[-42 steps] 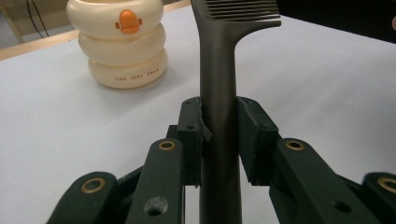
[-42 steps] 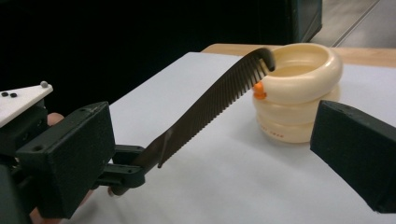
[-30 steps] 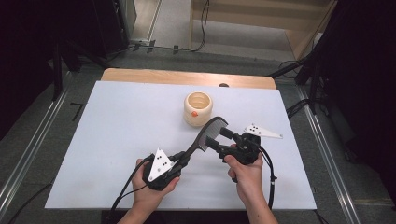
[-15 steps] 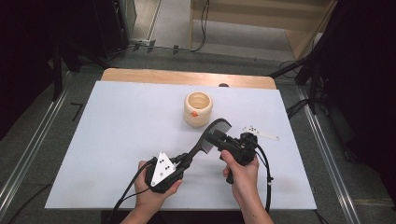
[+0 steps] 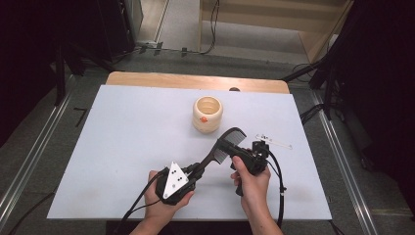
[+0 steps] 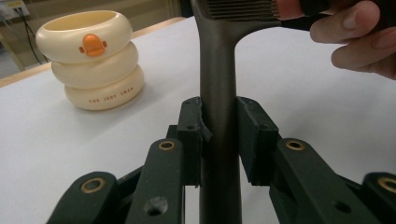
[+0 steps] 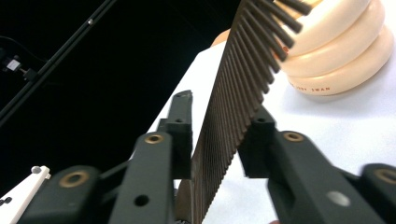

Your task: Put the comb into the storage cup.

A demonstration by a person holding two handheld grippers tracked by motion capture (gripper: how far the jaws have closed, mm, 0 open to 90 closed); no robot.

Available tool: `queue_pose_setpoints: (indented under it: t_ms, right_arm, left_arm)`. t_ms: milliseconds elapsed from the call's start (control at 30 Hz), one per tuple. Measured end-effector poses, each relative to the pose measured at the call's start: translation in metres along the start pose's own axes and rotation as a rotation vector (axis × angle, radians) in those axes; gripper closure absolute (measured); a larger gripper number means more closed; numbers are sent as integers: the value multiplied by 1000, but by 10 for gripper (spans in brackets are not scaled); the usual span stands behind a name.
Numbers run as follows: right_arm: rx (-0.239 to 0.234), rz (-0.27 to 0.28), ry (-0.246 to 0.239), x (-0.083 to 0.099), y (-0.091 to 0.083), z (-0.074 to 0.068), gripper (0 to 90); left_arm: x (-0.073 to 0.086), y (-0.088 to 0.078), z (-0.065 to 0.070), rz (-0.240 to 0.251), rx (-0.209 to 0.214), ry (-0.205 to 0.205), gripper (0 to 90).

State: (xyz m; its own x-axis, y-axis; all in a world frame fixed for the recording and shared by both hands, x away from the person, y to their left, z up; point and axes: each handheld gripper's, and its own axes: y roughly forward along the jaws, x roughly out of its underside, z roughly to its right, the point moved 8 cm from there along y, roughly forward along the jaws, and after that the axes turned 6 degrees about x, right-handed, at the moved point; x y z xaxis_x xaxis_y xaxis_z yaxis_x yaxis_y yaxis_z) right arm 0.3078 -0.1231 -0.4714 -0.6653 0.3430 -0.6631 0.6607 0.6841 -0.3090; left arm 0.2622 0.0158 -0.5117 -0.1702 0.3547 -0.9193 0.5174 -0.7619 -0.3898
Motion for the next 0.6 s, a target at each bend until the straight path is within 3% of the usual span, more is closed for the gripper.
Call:
queue_pose_setpoints:
  t_ms: [167,333,467,600]
  right_arm:
    - [2,10,5,1,0,0,783]
    - [-69,8,37,1,0,-2,824]
    - [-76,6,10,2,0,-4,826]
    - [-75,16,-1,1,-1,-3,826]
  left_arm:
    - [0,0,0,2,2,-2,721]
    - [2,3,1,-10,14,-18,720]
    - [3,5,0,-14,41,-48,703]
    - [3,6,0,-6,63,-66,467]
